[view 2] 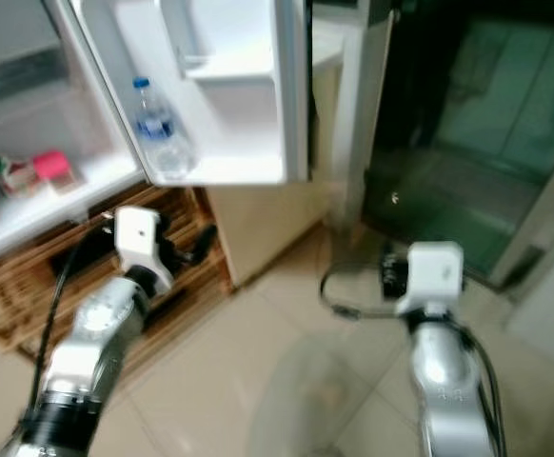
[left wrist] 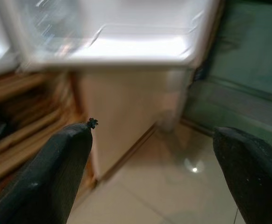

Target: Restocking fridge

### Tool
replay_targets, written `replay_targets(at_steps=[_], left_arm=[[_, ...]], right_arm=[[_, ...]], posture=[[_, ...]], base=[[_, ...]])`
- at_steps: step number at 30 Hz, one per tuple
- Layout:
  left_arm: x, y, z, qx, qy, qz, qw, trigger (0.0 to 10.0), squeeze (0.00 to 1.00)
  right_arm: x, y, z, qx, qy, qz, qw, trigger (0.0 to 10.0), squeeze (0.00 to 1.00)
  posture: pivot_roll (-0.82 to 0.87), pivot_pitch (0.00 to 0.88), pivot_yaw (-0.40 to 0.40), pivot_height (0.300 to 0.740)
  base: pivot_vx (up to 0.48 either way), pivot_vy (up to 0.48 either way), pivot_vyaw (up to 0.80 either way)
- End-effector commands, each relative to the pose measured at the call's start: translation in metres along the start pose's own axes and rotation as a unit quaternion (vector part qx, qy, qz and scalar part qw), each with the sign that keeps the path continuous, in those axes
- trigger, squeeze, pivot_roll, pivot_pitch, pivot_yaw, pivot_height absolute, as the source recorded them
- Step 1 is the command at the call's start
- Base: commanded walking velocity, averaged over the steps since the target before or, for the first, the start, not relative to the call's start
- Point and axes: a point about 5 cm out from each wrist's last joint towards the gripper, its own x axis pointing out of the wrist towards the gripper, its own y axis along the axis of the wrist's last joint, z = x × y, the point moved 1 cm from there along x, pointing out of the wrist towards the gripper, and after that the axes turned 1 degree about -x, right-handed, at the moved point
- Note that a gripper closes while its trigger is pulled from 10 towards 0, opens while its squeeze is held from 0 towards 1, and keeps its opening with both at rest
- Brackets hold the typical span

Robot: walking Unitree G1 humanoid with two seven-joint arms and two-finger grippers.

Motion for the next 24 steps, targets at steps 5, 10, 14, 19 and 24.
replay_targets(at_steps=[5, 10, 14, 19, 24], left_arm=[[0.005, 0.028, 0.0, 0.01, 0.032, 0.055, 0.998, 10.0, 0.0], [0.009, 0.037, 0.001, 0.025, 0.031, 0.064, 0.997, 10.0, 0.0], [0.013, 0.041, 0.007, 0.04, 0.019, 0.064, 0.997, 10.0, 0.0], [0.015, 0.043, 0.017, 0.047, 0.0, 0.068, 0.997, 10.0, 0.0], [0.017, 0.044, 0.02, 0.037, -0.001, 0.067, 0.997, 10.0, 0.0]], right_arm=[[0.009, 0.0, -0.023, 0.019, 0.041, -0.008, 0.999, 10.0, 0.0], [0.01, 0.002, -0.028, 0.023, 0.046, -0.005, 0.999, 10.0, 0.0], [0.007, 0.0, -0.03, 0.026, 0.043, -0.006, 0.999, 10.0, 0.0], [0.003, 0.0, -0.034, 0.026, 0.044, -0.004, 0.999, 10.0, 0.0], [0.004, 0.001, -0.036, 0.007, 0.053, -0.002, 0.999, 10.0, 0.0]], posture=[[-0.17, 0.0, 0.052, 0.736], [-0.17, 0.0, 0.072, 0.736], [-0.18, 0.0, 0.084, 0.736], [-0.18, 0.0, 0.084, 0.74], [-0.19, 0.0, 0.089, 0.74]], base=[[0.2, -0.409, 0.57], [0.259, -0.401, 0.51], [0.259, -0.401, 0.48], [0.256, -0.403, 0.48], [0.247, -0.407, 0.19]])
